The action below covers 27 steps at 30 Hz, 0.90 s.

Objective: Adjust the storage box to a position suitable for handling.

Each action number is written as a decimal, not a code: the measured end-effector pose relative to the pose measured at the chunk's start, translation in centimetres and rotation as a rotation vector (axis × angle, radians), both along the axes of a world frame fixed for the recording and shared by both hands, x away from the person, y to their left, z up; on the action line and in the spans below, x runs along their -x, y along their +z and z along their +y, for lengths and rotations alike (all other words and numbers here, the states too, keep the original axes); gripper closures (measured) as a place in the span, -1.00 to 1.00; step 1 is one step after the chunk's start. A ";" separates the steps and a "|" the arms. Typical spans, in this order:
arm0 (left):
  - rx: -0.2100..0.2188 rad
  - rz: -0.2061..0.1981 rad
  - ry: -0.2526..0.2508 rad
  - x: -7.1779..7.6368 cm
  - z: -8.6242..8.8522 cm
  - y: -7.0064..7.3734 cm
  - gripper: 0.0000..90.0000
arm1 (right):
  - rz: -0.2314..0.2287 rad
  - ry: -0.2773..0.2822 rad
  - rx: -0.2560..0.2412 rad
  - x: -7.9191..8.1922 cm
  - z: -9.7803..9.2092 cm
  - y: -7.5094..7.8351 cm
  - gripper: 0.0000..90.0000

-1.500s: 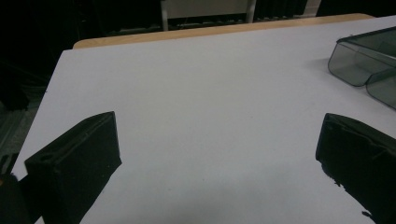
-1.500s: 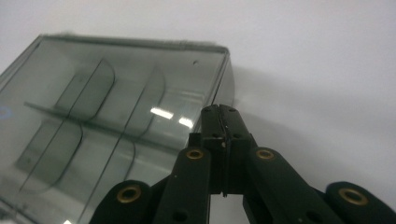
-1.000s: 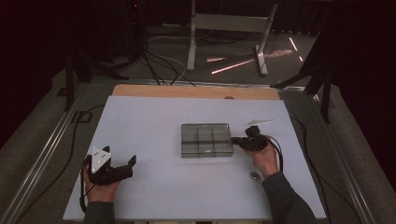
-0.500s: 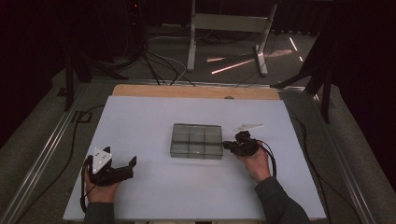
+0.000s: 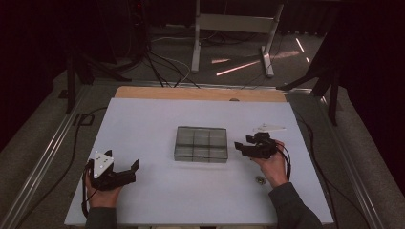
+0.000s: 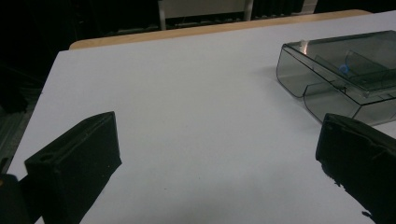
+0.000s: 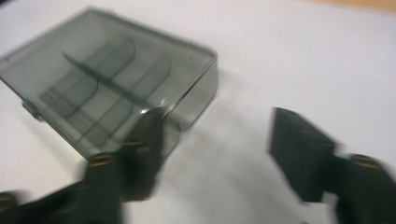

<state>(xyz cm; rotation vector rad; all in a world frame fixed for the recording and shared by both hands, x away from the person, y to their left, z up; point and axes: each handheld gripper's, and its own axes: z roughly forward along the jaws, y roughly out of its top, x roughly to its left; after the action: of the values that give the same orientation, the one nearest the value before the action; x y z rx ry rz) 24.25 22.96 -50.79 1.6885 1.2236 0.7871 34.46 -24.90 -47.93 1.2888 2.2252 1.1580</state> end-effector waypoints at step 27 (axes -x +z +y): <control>-0.002 -0.008 -0.019 0.2 -0.4 0.1 -0.99 | -0.225 -0.070 -0.091 7.5 -5.9 -0.3 -0.97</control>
<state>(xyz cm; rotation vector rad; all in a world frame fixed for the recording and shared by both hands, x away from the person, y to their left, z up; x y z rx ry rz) 24.06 22.52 -50.67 1.6950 1.2005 0.7831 26.97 -30.83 -48.24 1.1947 1.9721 1.3210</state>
